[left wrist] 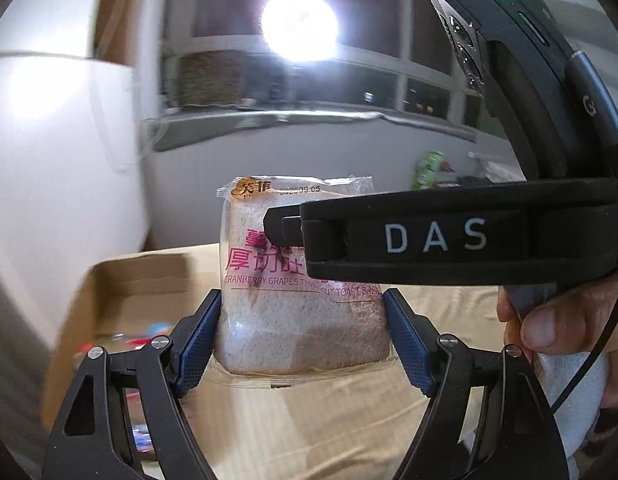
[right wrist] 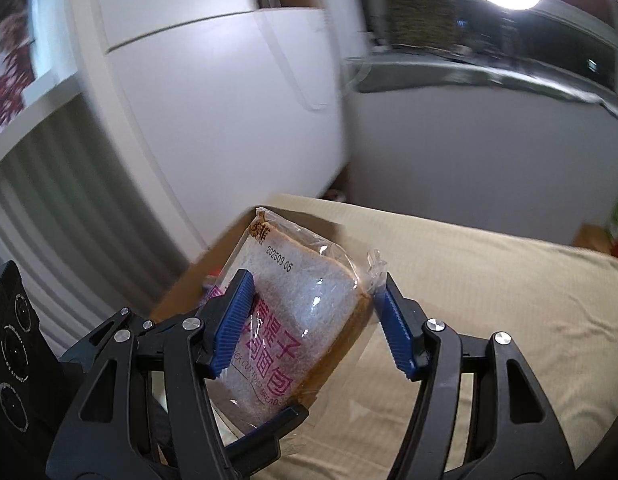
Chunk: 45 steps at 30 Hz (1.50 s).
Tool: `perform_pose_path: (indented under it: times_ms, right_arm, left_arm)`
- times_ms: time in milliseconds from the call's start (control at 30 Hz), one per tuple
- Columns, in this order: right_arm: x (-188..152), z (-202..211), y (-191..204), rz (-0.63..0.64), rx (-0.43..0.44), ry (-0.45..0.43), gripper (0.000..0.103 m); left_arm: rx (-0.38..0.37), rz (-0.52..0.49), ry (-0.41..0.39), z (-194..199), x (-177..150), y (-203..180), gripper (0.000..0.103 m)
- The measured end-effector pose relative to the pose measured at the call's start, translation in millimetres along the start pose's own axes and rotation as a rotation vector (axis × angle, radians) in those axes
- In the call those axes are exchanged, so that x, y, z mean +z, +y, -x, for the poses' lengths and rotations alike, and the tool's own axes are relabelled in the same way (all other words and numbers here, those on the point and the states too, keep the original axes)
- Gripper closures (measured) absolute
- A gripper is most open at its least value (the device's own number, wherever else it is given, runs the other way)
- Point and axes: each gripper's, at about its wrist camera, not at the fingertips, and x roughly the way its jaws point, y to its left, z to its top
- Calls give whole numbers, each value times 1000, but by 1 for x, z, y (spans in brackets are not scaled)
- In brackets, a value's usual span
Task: Organize snacks
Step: 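Lift the bread loaf with the right tool and carry it over the box, then lower the bread loaf into the box and open the right tool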
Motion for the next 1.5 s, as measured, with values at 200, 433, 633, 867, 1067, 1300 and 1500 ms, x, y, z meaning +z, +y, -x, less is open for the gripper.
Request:
perform_pose_path:
  times_ms: [200,433,633,867,1067,1300,1500]
  right_arm:
    - [24,-27,62,77,97,-11,38]
    - [41,-33,85,120,135,-24,38]
    - [33,-55,75,100,140,19,38]
    - [27,-85,66,78,144,63,38]
    - [5,-105,58,93,57,80,18]
    - [-15,-92,67,161,-45,24,16]
    - [-26,-66,89,230,-184,-104,0]
  left_arm:
    - [125,57,-26,35,-2,62,24]
    - [197,66,-57,55,10,92,24]
    - [197,77,-31,44,0,96,24]
    - [180,94,18,26,-18,114,24]
    - [240,78,68,11,-34,124,20]
    - [329,118,86,16,-54,139,20]
    - [366,149,22,45,-53,143,20]
